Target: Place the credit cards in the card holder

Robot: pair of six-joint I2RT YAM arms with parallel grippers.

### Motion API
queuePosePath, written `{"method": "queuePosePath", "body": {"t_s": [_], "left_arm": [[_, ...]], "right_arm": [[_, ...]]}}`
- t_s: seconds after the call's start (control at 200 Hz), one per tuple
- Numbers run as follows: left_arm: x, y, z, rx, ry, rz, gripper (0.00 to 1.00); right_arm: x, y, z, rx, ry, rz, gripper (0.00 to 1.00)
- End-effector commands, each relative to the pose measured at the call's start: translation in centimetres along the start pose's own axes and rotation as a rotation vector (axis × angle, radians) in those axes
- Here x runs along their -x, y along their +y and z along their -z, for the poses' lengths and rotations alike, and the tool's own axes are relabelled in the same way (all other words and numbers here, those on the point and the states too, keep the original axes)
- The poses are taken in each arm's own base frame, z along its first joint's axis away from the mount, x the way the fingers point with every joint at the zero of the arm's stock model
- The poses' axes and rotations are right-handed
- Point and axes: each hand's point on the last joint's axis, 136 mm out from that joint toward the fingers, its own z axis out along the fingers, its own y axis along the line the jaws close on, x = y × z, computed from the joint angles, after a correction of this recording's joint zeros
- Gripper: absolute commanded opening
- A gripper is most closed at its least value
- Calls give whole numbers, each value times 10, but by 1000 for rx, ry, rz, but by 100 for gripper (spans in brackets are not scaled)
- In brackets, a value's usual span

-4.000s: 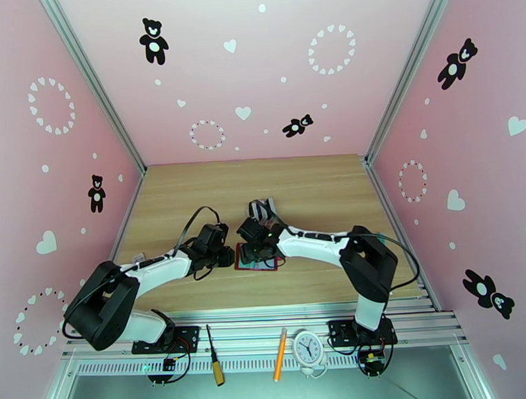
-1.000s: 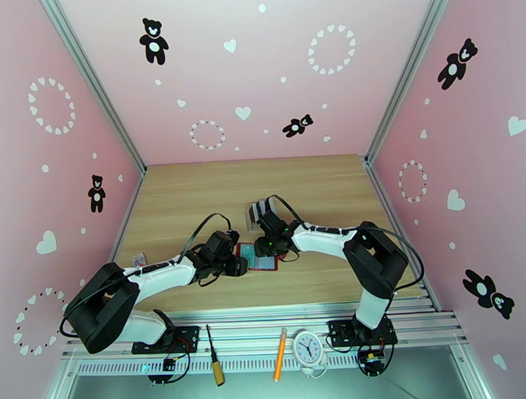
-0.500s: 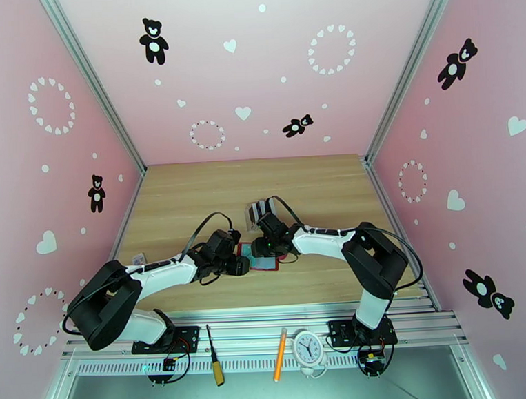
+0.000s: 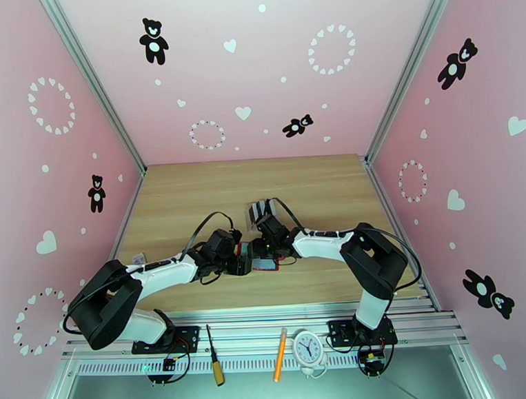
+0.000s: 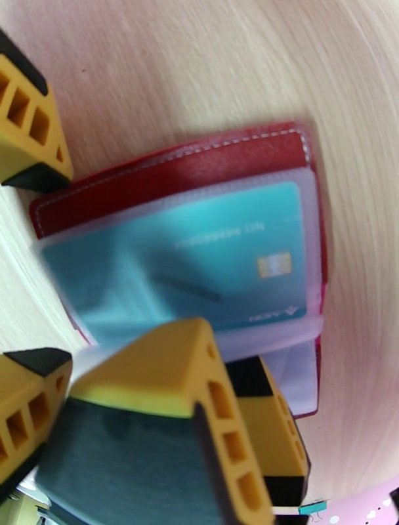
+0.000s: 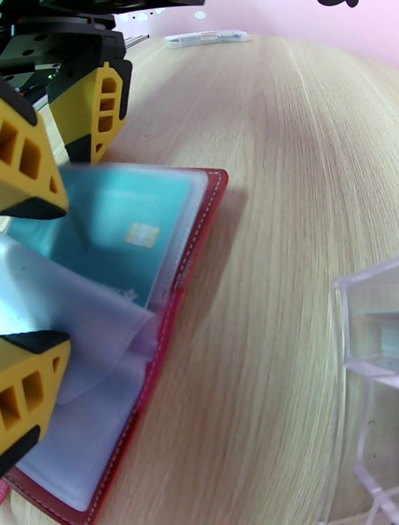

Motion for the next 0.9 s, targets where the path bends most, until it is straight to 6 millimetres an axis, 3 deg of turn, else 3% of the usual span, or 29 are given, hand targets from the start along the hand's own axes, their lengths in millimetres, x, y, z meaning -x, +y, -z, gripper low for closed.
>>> {"method": "queuePosePath", "body": {"t_s": [0.0,0.456,0.896], "left_arm": [[1,-10,-4,-60,13,6,71],[2,-10,-4,-78,15,16,73],[5,-10,-1,-91,3,25,73]], "right_arm": [[-15,8,0,36,41,-8,51],[-15,30,1,120,39,-21,51],[-16,34,-1,139,45,-27,51]]}}
